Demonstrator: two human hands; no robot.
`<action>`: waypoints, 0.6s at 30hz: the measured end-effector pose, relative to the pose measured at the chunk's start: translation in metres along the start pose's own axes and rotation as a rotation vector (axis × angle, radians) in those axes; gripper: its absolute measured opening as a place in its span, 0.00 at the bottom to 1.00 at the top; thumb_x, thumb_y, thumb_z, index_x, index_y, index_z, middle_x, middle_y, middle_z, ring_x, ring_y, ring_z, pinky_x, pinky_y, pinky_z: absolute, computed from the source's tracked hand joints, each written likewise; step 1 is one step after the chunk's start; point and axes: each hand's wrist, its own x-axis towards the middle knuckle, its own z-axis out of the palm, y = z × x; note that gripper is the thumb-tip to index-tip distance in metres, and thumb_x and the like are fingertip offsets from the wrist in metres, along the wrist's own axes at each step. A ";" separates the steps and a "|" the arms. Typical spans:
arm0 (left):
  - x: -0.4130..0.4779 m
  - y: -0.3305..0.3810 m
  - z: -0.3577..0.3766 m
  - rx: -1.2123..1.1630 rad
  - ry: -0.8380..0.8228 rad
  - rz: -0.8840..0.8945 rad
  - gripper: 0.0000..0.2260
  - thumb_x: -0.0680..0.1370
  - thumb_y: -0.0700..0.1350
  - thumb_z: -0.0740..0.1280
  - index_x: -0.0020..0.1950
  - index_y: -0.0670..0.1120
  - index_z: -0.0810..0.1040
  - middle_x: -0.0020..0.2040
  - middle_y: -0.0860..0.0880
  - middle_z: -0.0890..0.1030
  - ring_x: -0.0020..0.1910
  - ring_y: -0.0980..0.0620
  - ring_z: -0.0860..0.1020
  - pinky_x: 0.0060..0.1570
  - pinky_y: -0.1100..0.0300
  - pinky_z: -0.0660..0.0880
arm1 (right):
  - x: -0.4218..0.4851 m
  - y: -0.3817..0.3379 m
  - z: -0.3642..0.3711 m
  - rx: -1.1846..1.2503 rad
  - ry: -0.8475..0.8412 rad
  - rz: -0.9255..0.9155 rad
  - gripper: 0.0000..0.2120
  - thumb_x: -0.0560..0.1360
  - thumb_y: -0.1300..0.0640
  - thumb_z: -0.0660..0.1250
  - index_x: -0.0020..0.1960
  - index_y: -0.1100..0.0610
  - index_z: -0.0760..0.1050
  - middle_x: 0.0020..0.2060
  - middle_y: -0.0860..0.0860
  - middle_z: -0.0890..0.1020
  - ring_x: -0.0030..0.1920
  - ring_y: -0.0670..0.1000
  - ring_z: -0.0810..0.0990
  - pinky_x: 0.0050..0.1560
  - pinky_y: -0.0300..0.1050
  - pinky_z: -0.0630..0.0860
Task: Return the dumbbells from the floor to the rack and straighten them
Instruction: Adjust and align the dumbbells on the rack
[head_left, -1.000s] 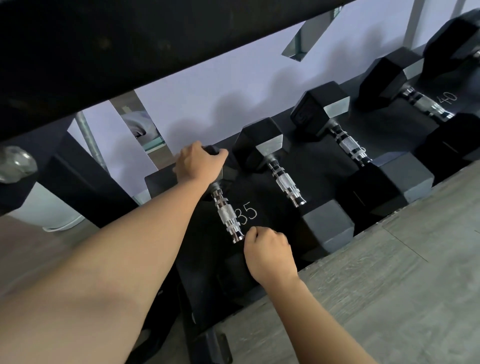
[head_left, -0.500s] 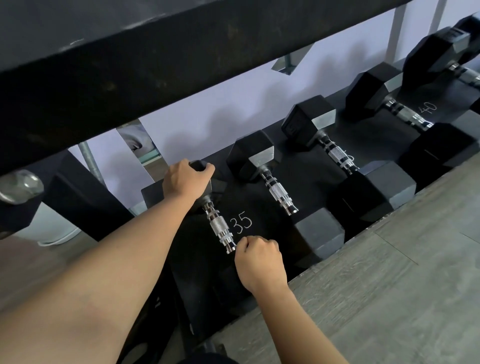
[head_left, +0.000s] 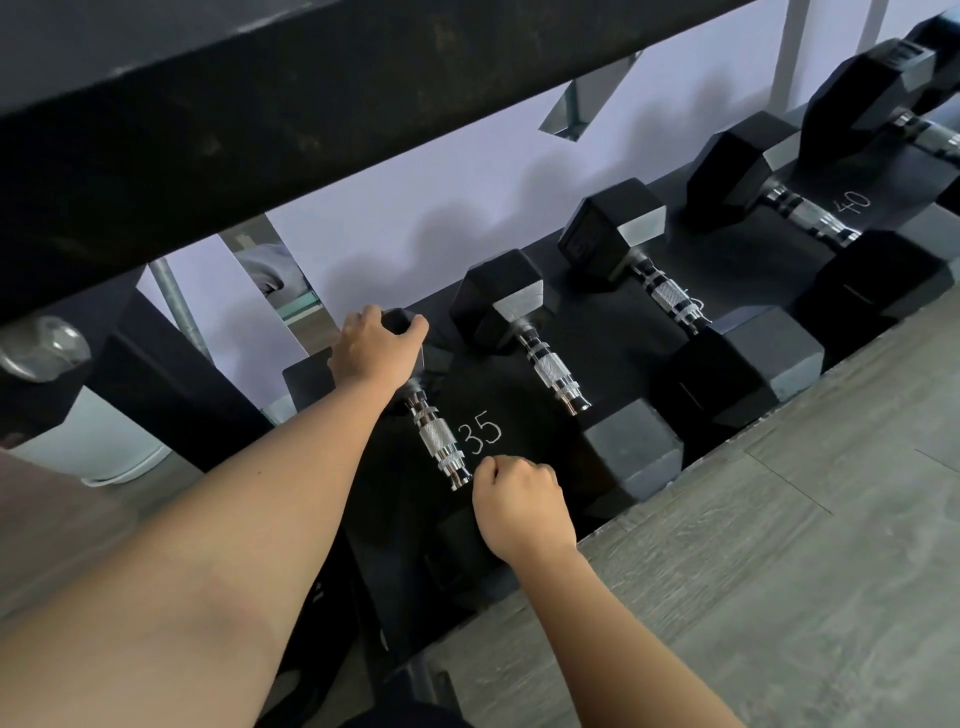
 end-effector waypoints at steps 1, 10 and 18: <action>-0.001 0.000 -0.001 -0.003 -0.006 -0.003 0.26 0.77 0.62 0.61 0.63 0.43 0.74 0.61 0.42 0.76 0.59 0.39 0.74 0.53 0.46 0.73 | 0.000 0.000 0.000 -0.009 -0.011 0.004 0.17 0.80 0.60 0.49 0.33 0.51 0.52 0.48 0.58 0.78 0.46 0.58 0.66 0.47 0.47 0.63; -0.035 0.040 -0.010 -0.219 0.079 -0.107 0.23 0.77 0.56 0.62 0.67 0.44 0.73 0.64 0.41 0.76 0.61 0.38 0.75 0.60 0.40 0.75 | 0.015 0.014 -0.053 0.478 -0.112 0.235 0.18 0.79 0.48 0.60 0.39 0.61 0.76 0.32 0.54 0.77 0.32 0.53 0.74 0.33 0.44 0.71; -0.121 0.171 0.005 -0.576 0.040 0.111 0.16 0.77 0.49 0.64 0.61 0.42 0.79 0.56 0.46 0.81 0.57 0.46 0.78 0.50 0.59 0.70 | 0.019 0.070 -0.185 0.885 0.315 0.273 0.14 0.65 0.45 0.66 0.29 0.53 0.78 0.30 0.50 0.81 0.33 0.51 0.77 0.40 0.51 0.73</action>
